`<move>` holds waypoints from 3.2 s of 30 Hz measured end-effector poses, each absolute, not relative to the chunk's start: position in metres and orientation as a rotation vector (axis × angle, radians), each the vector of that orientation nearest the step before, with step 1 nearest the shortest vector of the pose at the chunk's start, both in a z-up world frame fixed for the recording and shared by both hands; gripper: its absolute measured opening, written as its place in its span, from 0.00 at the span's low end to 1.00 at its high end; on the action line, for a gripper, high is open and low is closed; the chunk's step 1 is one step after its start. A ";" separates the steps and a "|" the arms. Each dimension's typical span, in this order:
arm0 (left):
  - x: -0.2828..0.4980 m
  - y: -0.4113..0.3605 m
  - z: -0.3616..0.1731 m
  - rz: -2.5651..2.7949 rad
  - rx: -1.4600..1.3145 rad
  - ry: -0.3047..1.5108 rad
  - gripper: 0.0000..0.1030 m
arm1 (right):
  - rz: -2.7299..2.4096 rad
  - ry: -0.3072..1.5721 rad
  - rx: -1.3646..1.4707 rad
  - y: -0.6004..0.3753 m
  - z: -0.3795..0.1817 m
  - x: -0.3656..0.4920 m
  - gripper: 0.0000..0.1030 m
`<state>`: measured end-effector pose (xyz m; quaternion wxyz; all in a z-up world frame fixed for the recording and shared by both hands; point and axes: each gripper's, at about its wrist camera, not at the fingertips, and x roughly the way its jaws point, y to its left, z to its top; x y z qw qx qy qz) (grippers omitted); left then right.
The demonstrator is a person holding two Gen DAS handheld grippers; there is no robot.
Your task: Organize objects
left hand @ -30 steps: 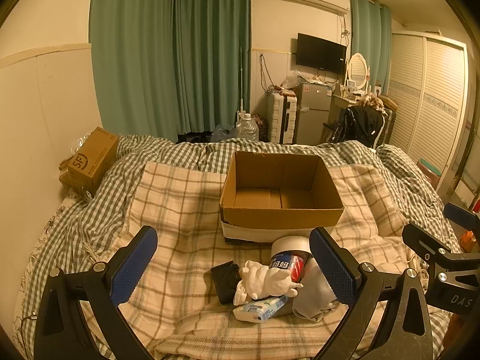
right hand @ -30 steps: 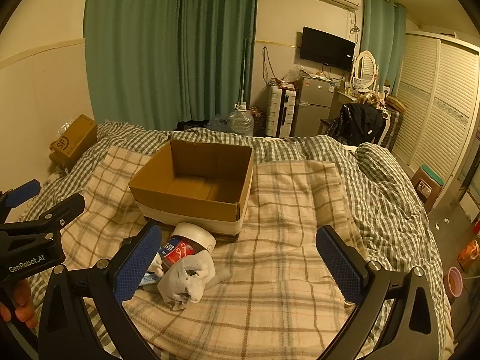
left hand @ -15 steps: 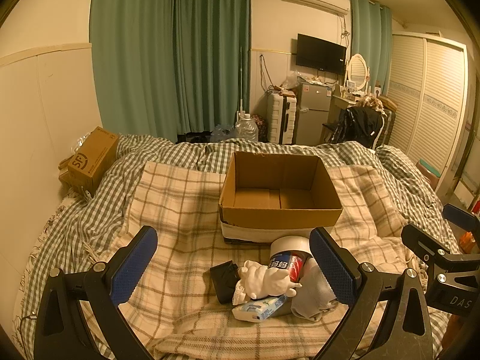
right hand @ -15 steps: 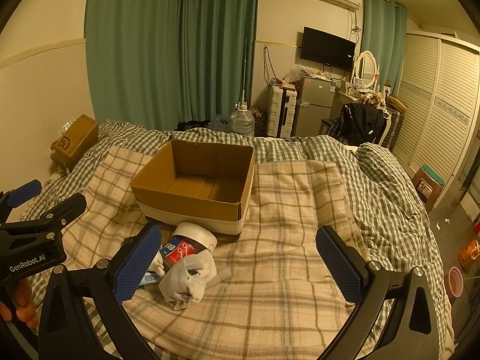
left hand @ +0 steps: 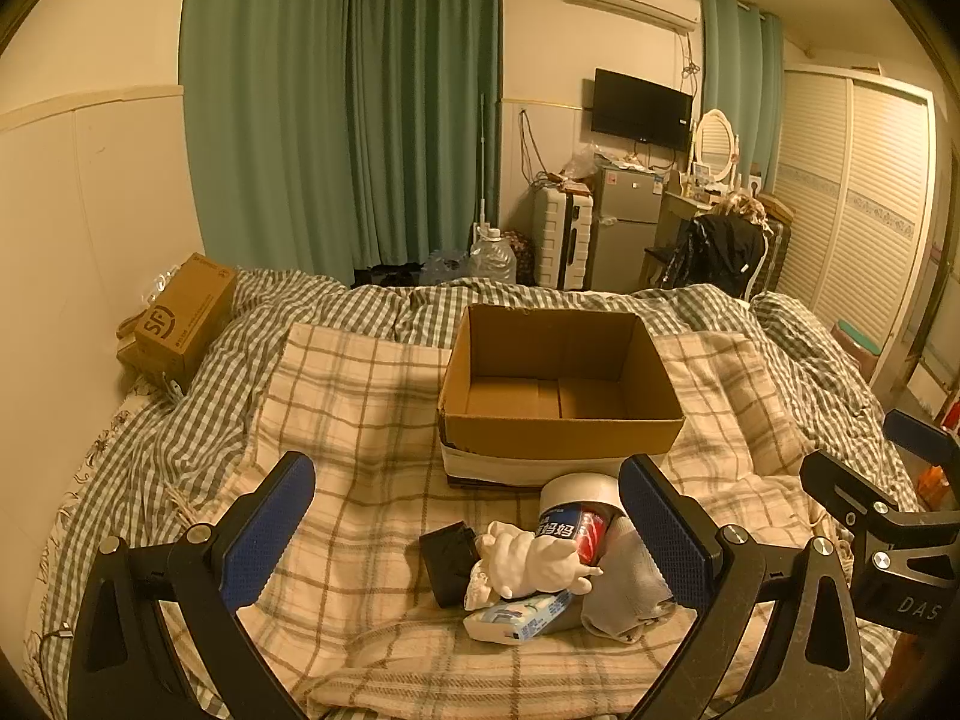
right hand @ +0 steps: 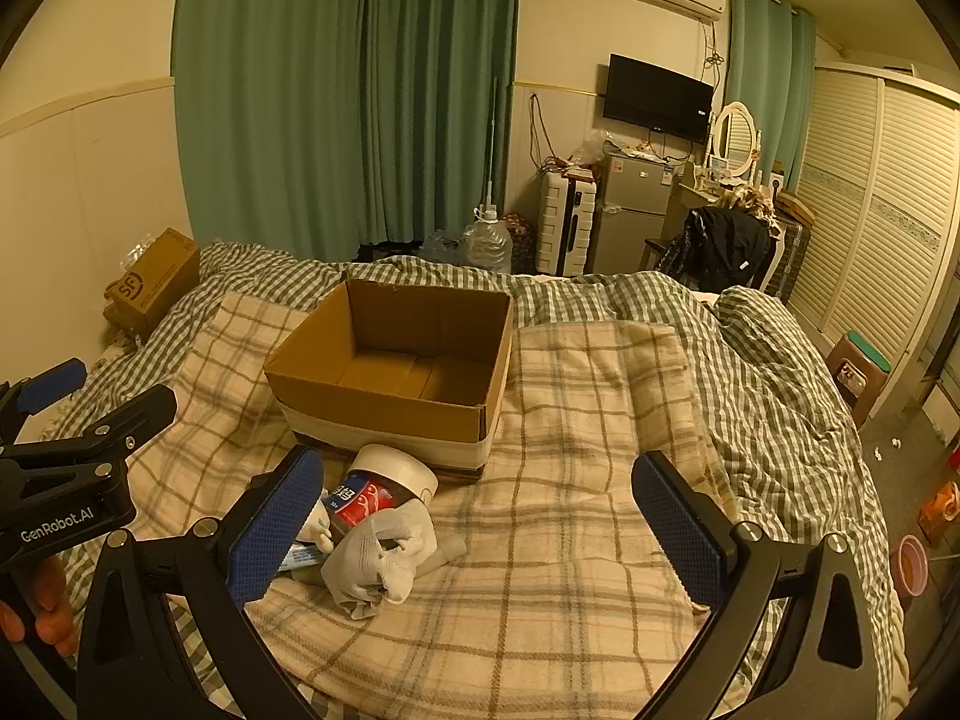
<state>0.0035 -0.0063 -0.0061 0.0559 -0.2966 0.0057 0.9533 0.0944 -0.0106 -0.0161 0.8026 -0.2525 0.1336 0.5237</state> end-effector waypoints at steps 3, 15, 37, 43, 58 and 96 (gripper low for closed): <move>0.003 -0.007 -0.005 2.889 -0.895 0.021 1.00 | 1.119 0.283 -0.538 -0.011 -0.015 0.093 1.00; 0.003 -0.006 -0.003 2.869 -0.885 0.023 1.00 | 1.102 0.283 -0.535 -0.011 -0.015 0.090 1.00; -0.023 -0.018 -0.044 2.815 -1.057 0.047 1.00 | 1.070 0.405 -0.606 0.021 -0.052 0.101 0.97; -0.035 -0.016 -0.072 2.733 -1.173 0.089 1.00 | 1.057 0.555 -0.691 0.045 -0.093 0.111 0.91; -0.043 0.014 -0.101 2.564 -1.304 0.178 1.00 | 1.159 0.696 -0.691 0.048 -0.117 0.121 0.37; -0.027 0.033 -0.061 2.336 -1.248 0.040 0.65 | 1.081 0.509 -0.630 0.009 -0.045 0.093 0.32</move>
